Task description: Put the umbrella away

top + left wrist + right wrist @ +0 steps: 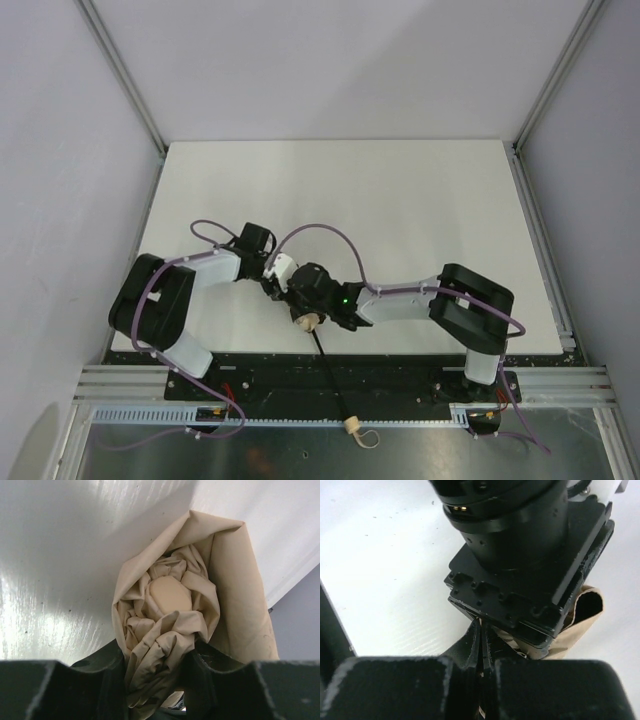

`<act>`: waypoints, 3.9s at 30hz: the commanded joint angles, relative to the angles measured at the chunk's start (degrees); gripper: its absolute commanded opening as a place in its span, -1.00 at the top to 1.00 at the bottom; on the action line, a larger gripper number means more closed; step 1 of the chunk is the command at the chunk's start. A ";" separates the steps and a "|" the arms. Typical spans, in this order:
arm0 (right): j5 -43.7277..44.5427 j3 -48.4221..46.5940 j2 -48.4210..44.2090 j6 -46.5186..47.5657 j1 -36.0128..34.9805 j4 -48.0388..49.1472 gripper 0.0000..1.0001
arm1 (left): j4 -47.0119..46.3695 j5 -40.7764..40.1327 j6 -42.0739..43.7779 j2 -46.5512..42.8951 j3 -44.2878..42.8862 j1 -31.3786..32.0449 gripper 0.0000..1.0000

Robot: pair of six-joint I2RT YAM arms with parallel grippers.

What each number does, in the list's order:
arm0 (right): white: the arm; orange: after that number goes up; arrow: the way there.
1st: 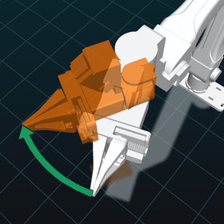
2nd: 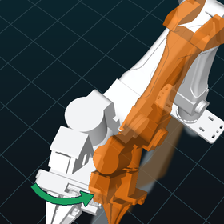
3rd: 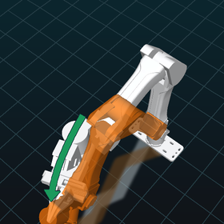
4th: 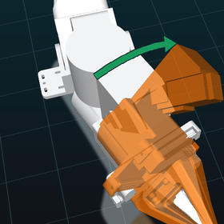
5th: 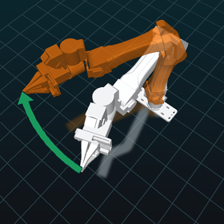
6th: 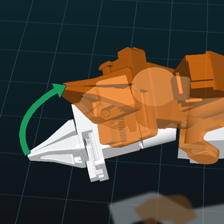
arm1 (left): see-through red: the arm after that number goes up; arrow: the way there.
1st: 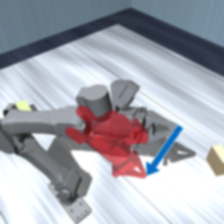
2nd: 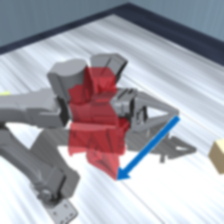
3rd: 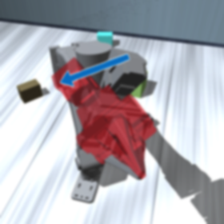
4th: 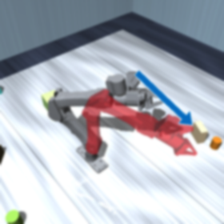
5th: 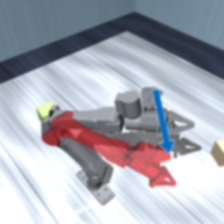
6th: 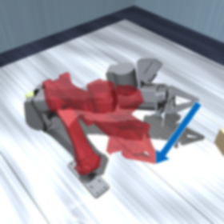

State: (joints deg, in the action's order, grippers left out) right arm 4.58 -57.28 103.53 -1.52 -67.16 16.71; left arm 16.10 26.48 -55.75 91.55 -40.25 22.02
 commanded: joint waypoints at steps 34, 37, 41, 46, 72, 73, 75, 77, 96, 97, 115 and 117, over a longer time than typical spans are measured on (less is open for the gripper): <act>8.33 -1.39 11.83 -2.31 -11.85 -15.14 0.24 | 0.90 -6.47 3.58 7.72 -4.08 -4.78 1.00; 17.05 -3.13 13.75 2.86 -14.00 -20.41 0.23 | 1.81 -6.07 4.30 8.75 -5.41 -4.78 1.00; 24.89 -4.50 16.73 7.63 -15.00 -23.31 0.33 | 3.34 -5.53 5.28 10.10 -7.18 -4.80 1.00; 18.96 -5.38 8.84 5.56 -12.97 -22.22 0.27 | 3.99 -7.16 6.50 9.07 -8.13 -4.81 1.00; -8.62 -5.22 -46.64 -17.26 23.38 -42.32 -0.46 | -43.58 -23.13 46.67 -33.81 -12.26 -0.28 1.00; -8.75 -5.09 -46.78 -17.14 23.78 -42.43 -0.47 | -45.35 -23.53 48.66 -34.11 -11.67 0.63 1.00; -9.07 -4.61 -47.11 -17.05 24.47 -42.70 -0.47 | -48.46 -24.58 52.08 -34.98 -9.82 2.91 1.00; -9.55 -3.90 -47.56 -17.21 25.15 -42.43 -0.47 | -51.50 -28.79 56.43 -35.83 -6.65 7.39 1.00; -23.77 6.76 -45.28 -20.15 28.85 -34.02 -0.55 | -71.61 -34.75 30.51 -24.50 24.11 16.42 1.00; -27.36 6.97 -43.99 -19.77 28.80 -33.27 -0.59 | -70.62 -29.03 28.28 -26.16 23.39 15.31 1.00; -47.73 9.73 -40.91 -23.01 26.92 -13.21 -0.96 | -76.99 30.14 3.99 -26.57 8.65 10.13 0.98; -48.02 9.73 -41.53 -25.68 26.09 -10.28 -0.91 | -77.05 29.12 3.32 -26.39 8.66 10.14 0.97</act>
State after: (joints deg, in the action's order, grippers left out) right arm -41.45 -47.42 65.21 -23.11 -41.08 -1.34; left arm -56.01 50.74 -48.53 65.63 -28.64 32.01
